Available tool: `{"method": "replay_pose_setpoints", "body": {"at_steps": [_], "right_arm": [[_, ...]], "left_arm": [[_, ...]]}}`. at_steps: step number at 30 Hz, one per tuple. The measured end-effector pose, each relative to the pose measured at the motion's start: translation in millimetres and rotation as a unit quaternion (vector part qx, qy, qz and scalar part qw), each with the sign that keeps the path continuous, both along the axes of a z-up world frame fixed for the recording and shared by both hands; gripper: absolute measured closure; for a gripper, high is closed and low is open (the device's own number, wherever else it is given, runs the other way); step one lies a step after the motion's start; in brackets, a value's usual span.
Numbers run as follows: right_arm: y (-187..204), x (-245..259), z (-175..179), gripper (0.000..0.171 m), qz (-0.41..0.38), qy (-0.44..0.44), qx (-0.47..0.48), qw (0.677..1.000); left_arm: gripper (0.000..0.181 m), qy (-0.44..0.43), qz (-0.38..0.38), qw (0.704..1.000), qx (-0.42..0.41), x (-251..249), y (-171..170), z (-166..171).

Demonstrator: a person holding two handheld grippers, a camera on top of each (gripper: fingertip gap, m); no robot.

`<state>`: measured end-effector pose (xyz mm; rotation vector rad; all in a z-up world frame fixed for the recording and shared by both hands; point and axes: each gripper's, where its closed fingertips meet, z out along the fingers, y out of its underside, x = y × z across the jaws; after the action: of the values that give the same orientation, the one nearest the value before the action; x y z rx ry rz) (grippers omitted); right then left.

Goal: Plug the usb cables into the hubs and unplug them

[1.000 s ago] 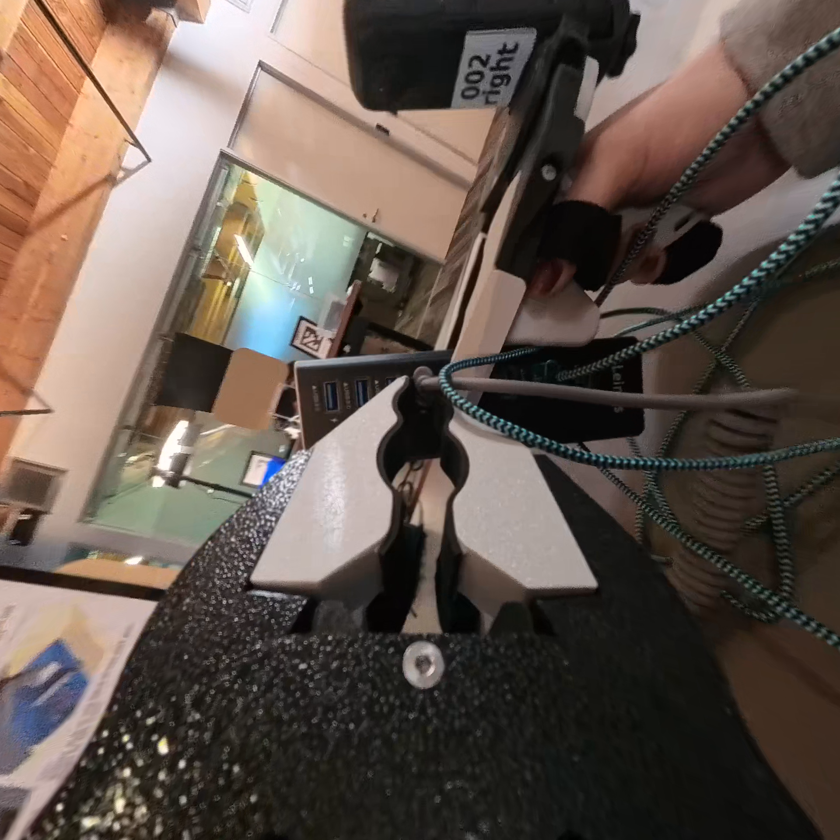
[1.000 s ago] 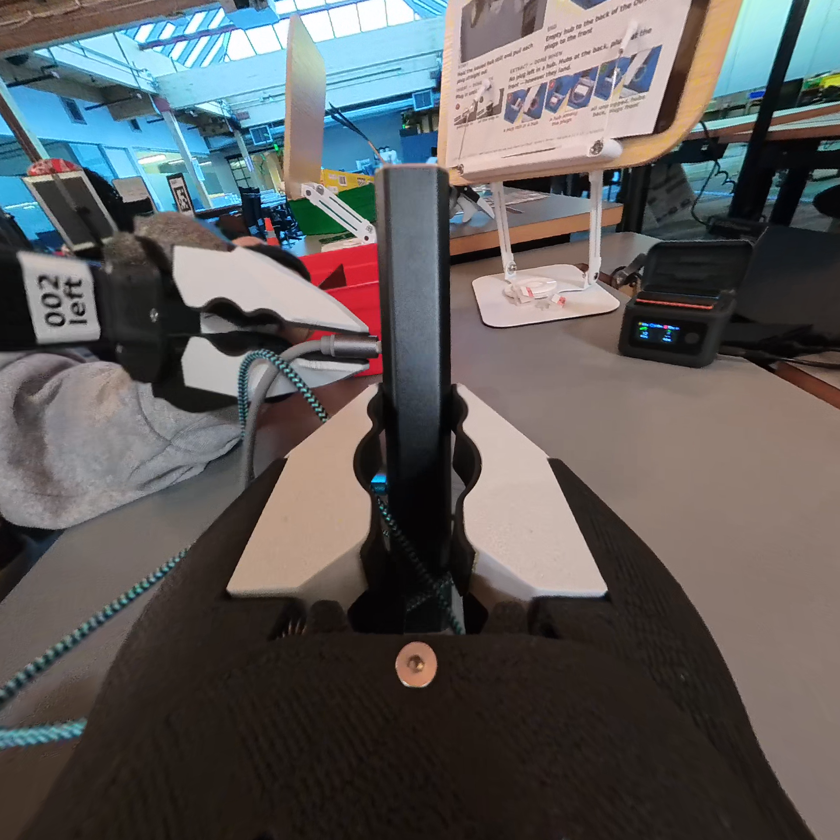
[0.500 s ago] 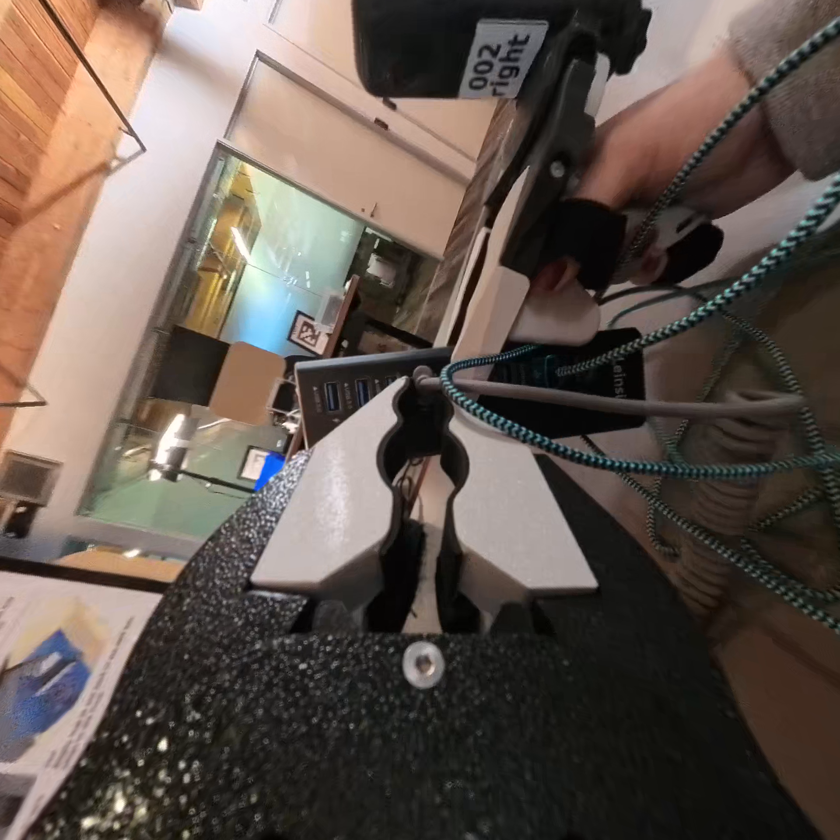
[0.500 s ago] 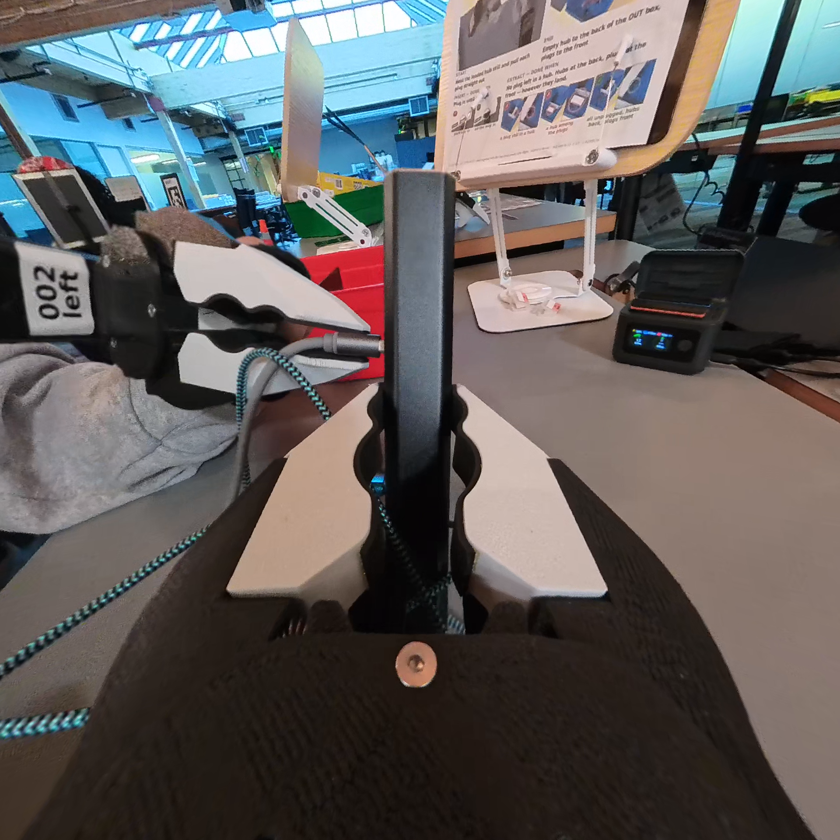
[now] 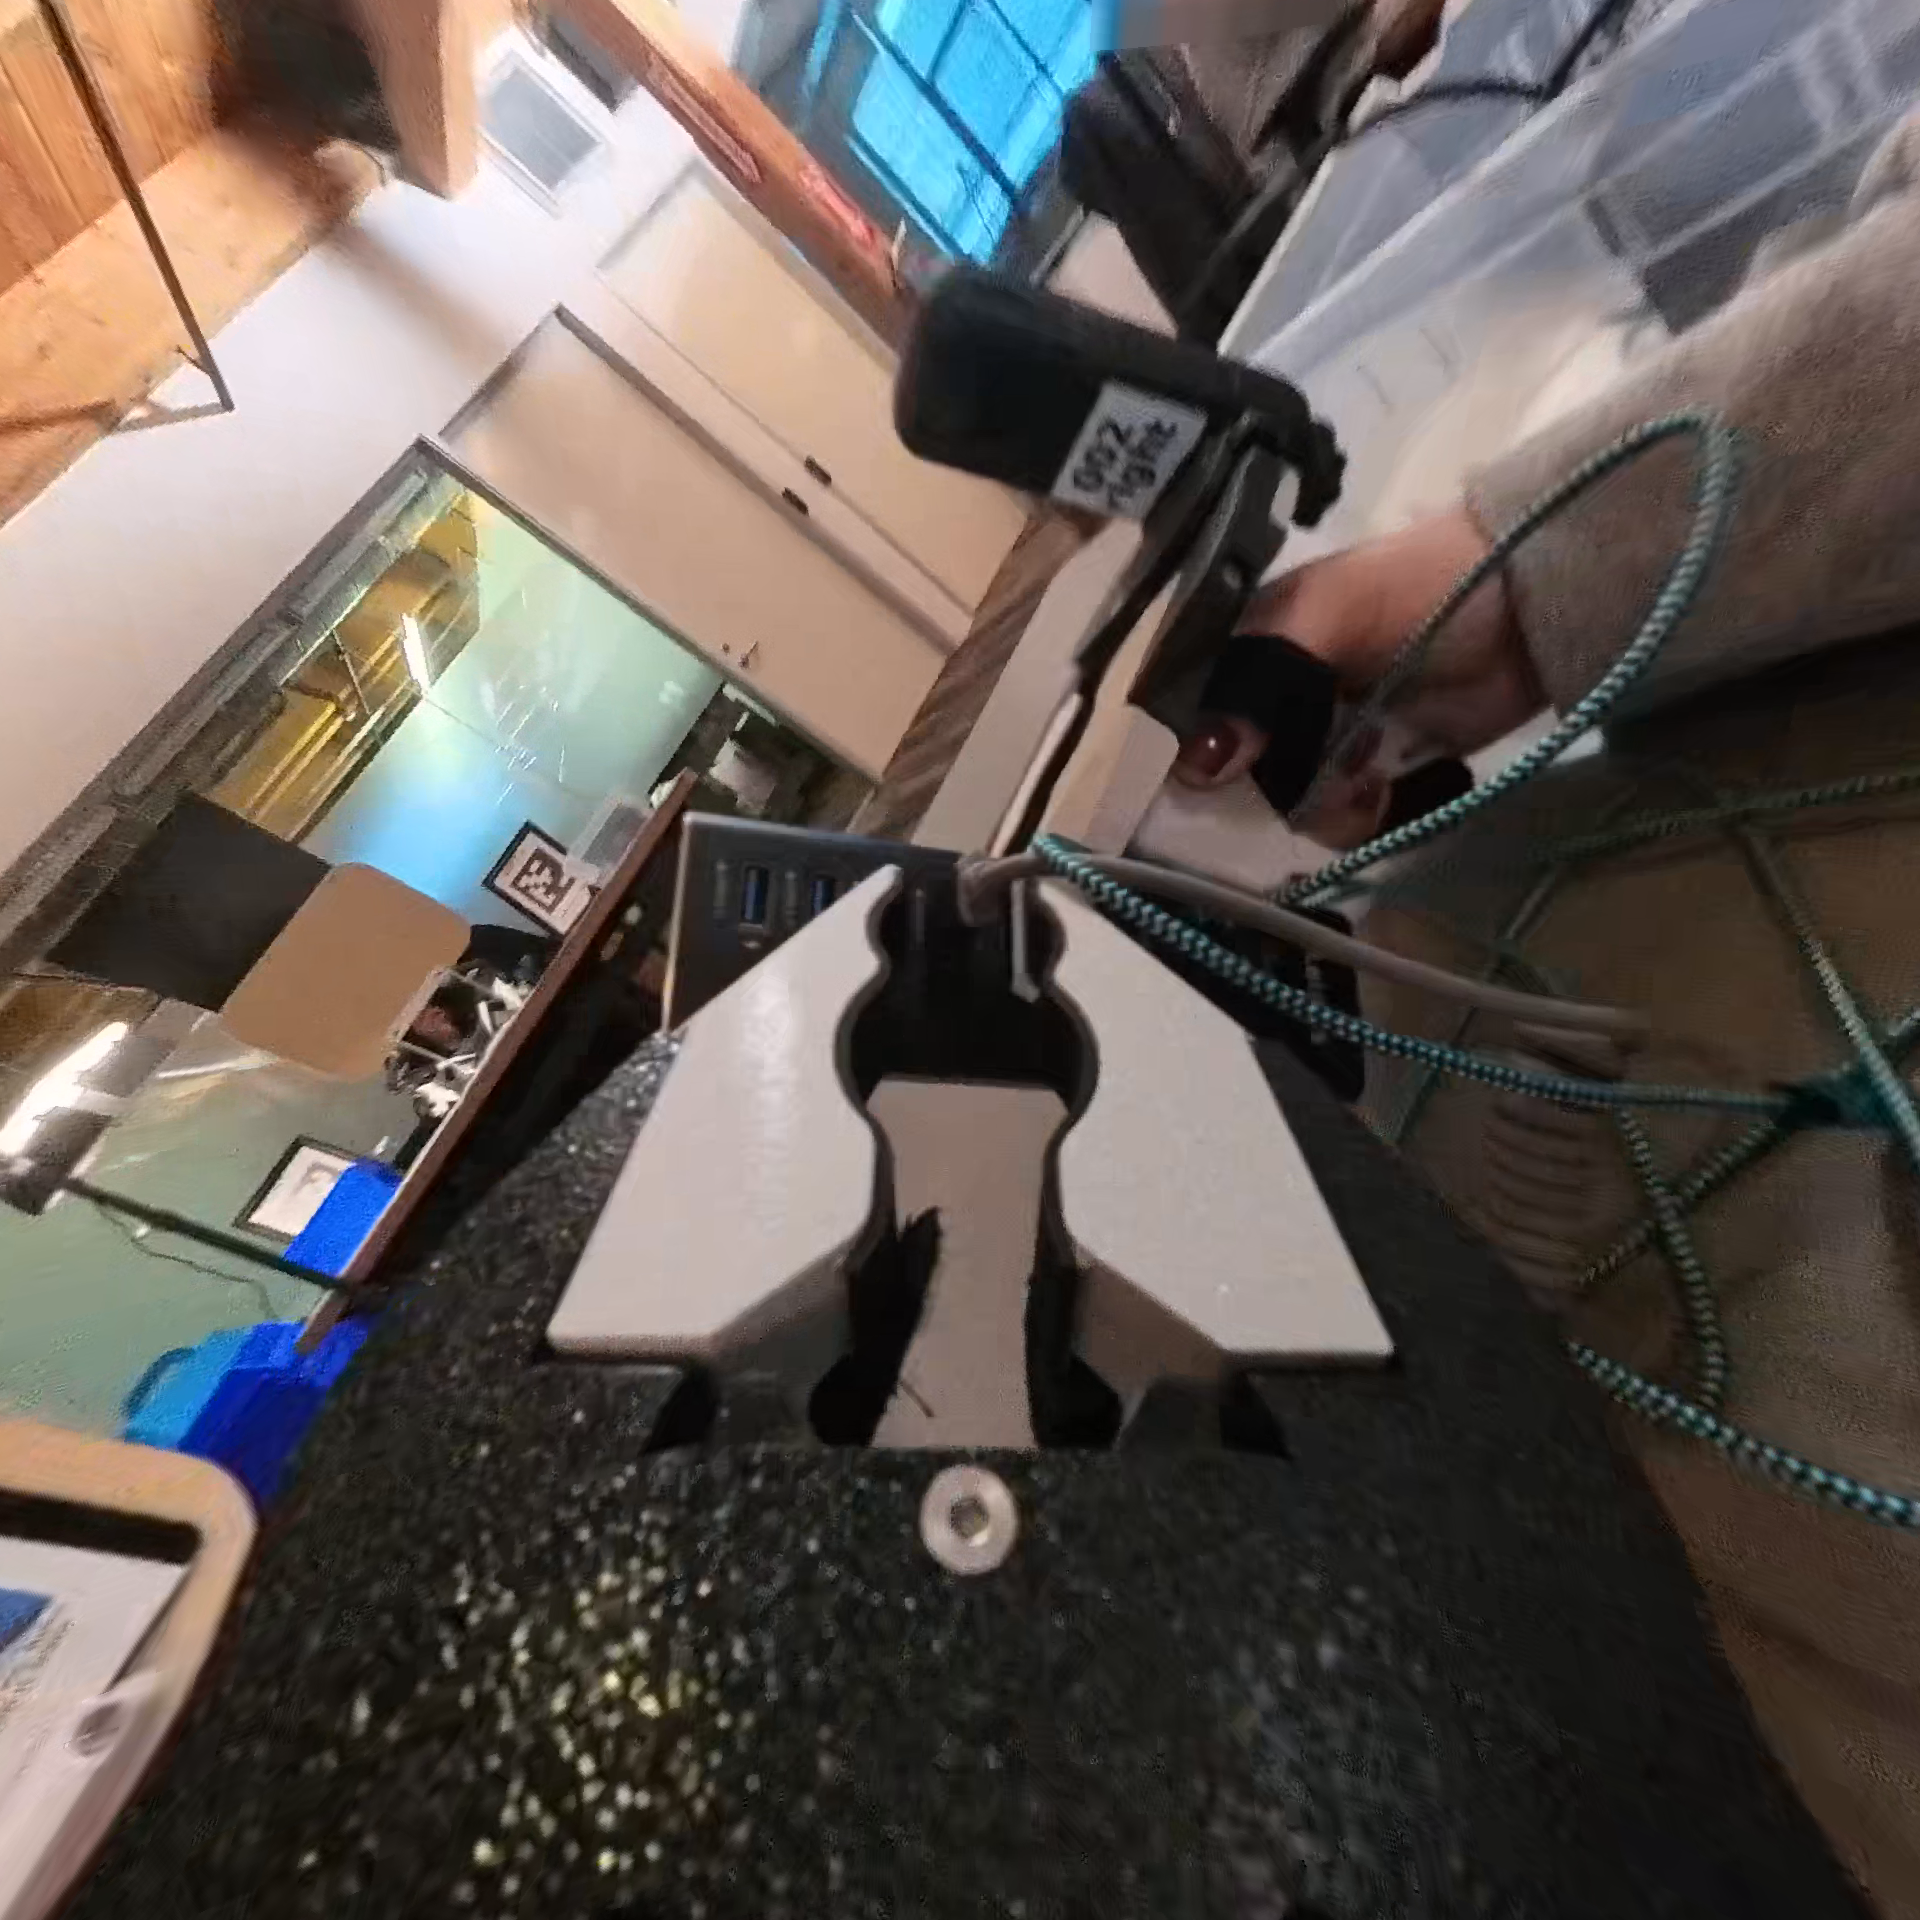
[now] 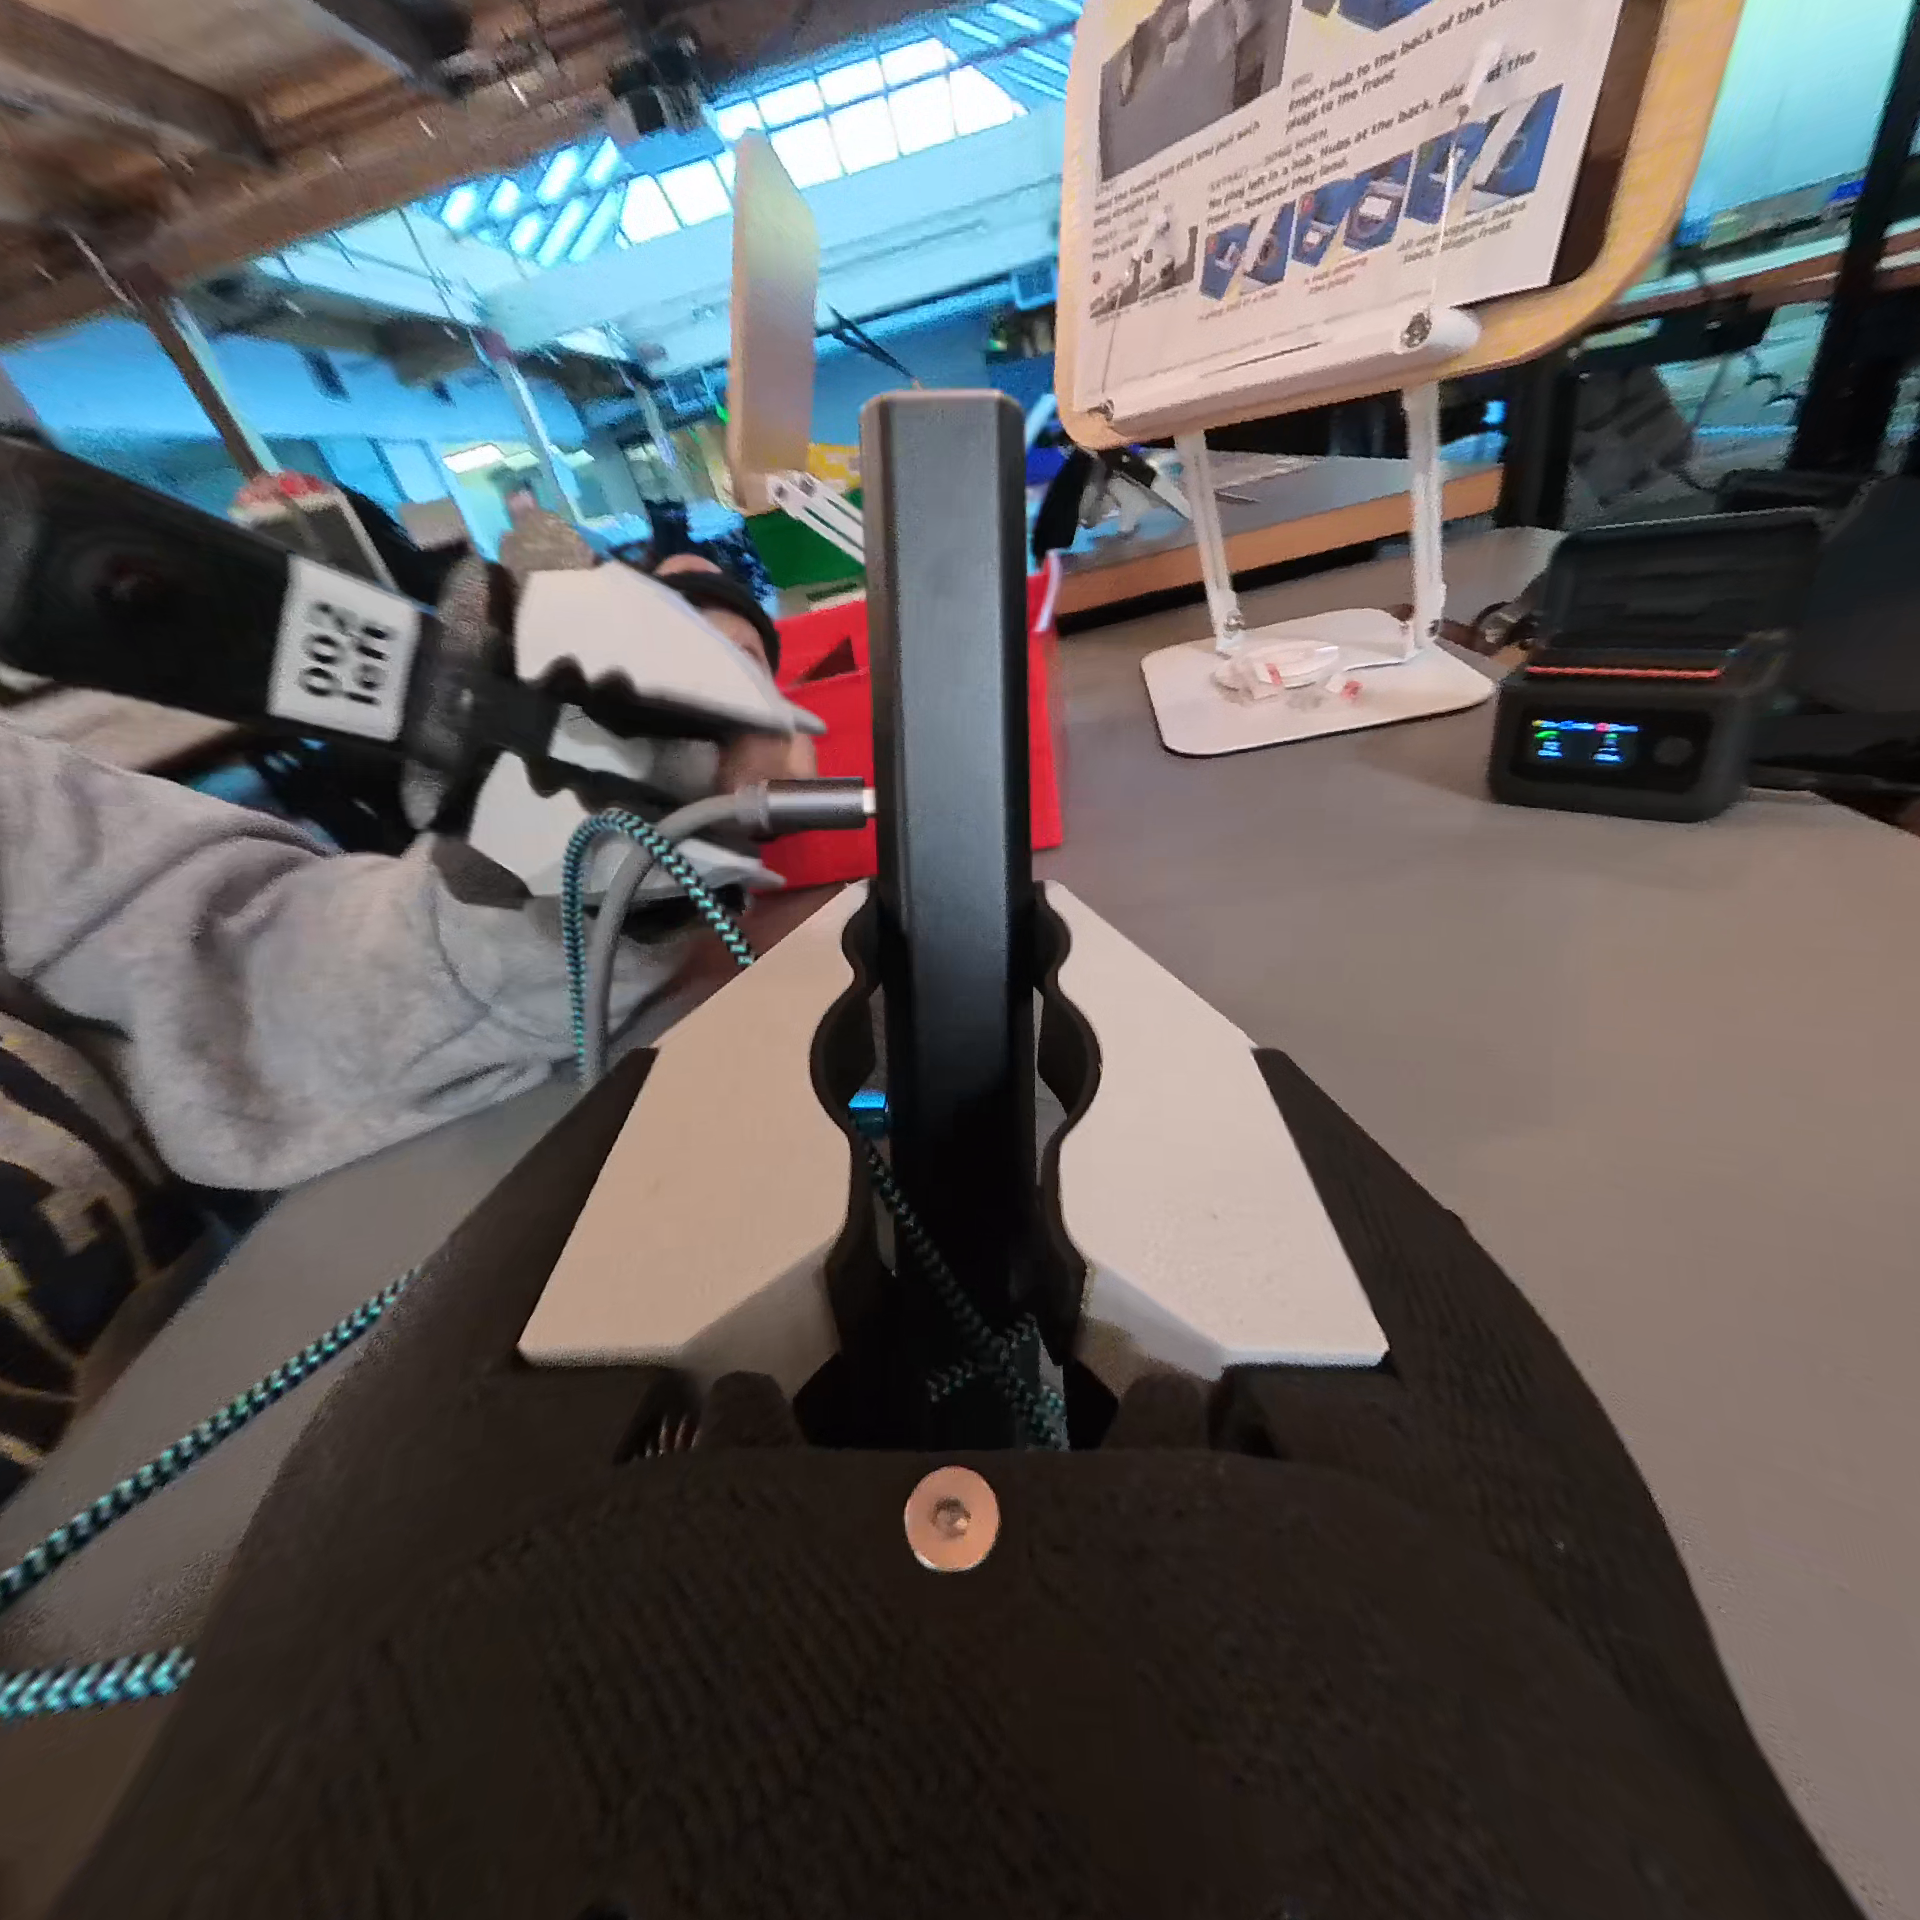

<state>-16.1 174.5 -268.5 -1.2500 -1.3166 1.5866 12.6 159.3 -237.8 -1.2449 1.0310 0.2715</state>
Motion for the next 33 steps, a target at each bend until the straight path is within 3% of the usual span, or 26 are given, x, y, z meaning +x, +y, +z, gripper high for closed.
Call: {"method": "replay_pose_setpoints", "body": {"at_steps": [4,6,8,11,12,15,17,19,21,24,26,28,31,33], "right_arm": [[-2,8,12,0.146,0.042,0.044,-0.07,0.996],[-14,13,20,0.147,0.105,0.064,-0.117,0.985],[-32,18,28,0.146,0.188,0.078,-0.17,0.964],[-59,23,32,0.145,0.293,0.073,-0.22,0.928],[-68,24,32,0.144,0.322,0.065,-0.23,0.916],[-86,25,30,0.144,0.377,0.04,-0.248,0.892],[-91,25,28,0.144,0.389,0.032,-0.25,0.886],[-88,23,28,0.144,0.376,0.035,-0.248,0.892],[-75,17,30,0.143,0.335,0.049,-0.246,0.908],[-29,10,38,0.131,0.205,0.098,-0.249,0.942],[12,17,48,0.121,0.078,0.155,-0.217,0.961],[43,27,48,0.119,-0.067,0.162,-0.121,0.977],[75,36,40,0.123,-0.27,0.109,0.063,0.955],[77,37,39,0.125,-0.33,0.082,0.161,0.926]], "left_arm": [[0.125,-0.203,-0.067,0.976,0.04,-17,-20,46],[0.084,-0.308,-0.073,0.948,-0.023,-31,-10,49],[0.069,-0.368,-0.128,0.914,-0.111,-25,-5,38],[0.082,-0.391,-0.247,0.862,-0.208,-3,-20,28],[0.095,-0.385,-0.296,0.839,-0.244,6,-31,25],[0.119,-0.369,-0.432,0.744,-0.351,23,-67,19],[0.117,-0.375,-0.452,0.724,-0.362,25,-70,17],[0.119,-0.37,-0.442,0.744,-0.337,22,-67,17],[0.121,-0.365,-0.408,0.776,-0.312,16,-61,16],[0.122,-0.376,-0.338,0.819,-0.271,1,-37,16],[0.122,-0.382,-0.258,0.851,-0.252,-11,-15,8],[0.123,-0.393,-0.183,0.867,-0.243,-27,5,-1],[0.123,-0.423,-0.14,0.863,-0.237,-42,20,-7],[0.123,-0.441,-0.119,0.86,-0.23,-49,28,-10]]}}
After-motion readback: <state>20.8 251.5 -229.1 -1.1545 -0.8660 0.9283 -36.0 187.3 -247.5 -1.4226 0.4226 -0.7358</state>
